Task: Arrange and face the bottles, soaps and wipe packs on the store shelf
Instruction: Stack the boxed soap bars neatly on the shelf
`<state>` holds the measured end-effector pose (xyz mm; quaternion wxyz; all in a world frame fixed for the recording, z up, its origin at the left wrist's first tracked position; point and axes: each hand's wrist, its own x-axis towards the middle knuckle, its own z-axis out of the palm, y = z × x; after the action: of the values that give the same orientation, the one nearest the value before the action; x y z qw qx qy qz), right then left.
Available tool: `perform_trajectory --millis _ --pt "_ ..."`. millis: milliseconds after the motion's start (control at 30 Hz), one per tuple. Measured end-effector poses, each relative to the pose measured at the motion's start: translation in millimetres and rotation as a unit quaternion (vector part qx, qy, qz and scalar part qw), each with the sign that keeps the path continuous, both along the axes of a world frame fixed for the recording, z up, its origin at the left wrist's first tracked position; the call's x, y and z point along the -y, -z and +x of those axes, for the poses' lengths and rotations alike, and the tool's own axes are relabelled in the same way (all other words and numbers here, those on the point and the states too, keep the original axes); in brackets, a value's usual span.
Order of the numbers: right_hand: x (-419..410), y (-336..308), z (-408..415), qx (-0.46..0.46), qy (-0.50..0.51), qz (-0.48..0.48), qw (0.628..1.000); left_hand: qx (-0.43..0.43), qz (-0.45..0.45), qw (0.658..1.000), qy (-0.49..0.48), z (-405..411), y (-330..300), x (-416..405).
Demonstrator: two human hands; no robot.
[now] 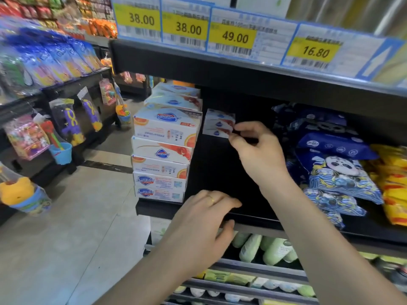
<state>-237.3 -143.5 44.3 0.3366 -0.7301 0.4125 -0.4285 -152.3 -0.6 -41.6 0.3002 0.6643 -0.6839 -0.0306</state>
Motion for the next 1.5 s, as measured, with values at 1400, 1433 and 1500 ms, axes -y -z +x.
perform_trajectory --millis 1400,1433,1500 --pt "116 -13 84 -0.400 0.040 -0.069 0.913 0.012 0.020 0.998 -0.064 7 18 57" --pt "105 -20 80 -0.405 0.040 -0.053 0.912 0.010 0.020 0.998 -0.062 8 18 57" --pt "80 -32 67 -0.412 0.043 -0.037 0.909 0.003 0.020 0.998 -0.058 8 18 56"
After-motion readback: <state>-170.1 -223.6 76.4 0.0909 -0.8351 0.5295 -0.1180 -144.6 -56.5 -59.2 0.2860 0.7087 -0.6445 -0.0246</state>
